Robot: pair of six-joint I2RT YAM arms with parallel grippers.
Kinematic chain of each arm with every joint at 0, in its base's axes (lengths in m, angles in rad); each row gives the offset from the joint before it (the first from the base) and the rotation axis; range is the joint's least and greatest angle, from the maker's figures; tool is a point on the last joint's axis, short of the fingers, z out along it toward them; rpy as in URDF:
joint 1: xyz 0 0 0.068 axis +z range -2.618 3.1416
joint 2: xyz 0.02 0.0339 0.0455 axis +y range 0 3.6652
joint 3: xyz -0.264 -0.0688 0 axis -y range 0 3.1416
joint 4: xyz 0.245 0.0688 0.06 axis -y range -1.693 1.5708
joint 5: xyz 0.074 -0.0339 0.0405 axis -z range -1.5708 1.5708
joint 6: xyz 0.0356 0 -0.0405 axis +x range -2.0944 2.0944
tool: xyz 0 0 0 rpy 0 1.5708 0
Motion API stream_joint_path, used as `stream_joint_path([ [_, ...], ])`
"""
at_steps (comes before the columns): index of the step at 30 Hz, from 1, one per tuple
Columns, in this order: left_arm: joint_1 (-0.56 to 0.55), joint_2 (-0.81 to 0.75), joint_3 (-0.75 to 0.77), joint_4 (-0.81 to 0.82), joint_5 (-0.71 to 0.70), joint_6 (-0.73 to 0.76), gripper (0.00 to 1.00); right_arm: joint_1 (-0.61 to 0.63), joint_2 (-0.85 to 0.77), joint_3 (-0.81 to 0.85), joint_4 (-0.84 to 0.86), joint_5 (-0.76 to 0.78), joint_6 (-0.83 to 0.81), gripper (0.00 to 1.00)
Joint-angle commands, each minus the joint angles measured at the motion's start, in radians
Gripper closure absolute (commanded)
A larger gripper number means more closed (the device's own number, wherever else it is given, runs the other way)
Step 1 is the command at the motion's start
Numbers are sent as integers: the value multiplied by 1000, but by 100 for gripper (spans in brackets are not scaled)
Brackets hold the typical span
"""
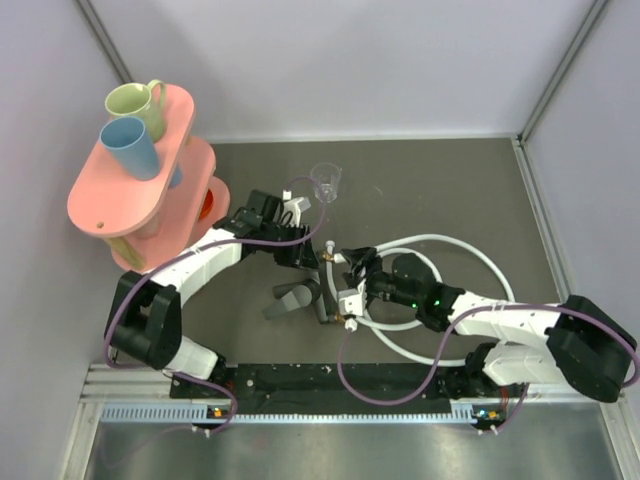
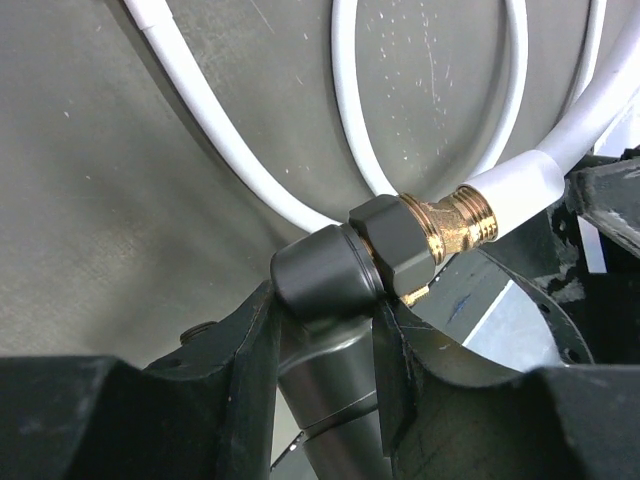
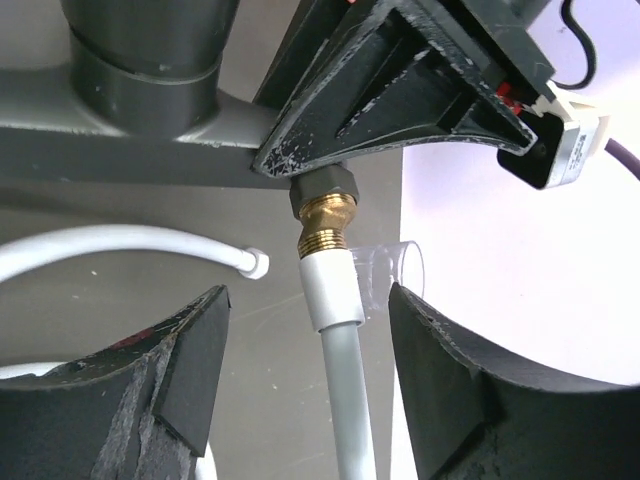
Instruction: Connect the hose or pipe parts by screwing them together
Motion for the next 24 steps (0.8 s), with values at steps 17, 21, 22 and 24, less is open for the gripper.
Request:
stream_joint_path([
  [17, -1, 21, 99, -9, 218, -2, 100, 22, 179, 110, 44, 44, -174, 100],
  [21, -1, -15, 78, 93, 234, -1, 100, 20, 178, 200, -109, 9, -15, 100],
  [22, -3, -56, 32, 146, 245, -15, 100, 19, 181, 238, -178, -8, 88, 100],
  [24, -3, -96, -6, 254, 236, -60, 100, 1, 207, 388, -385, -95, 215, 100],
])
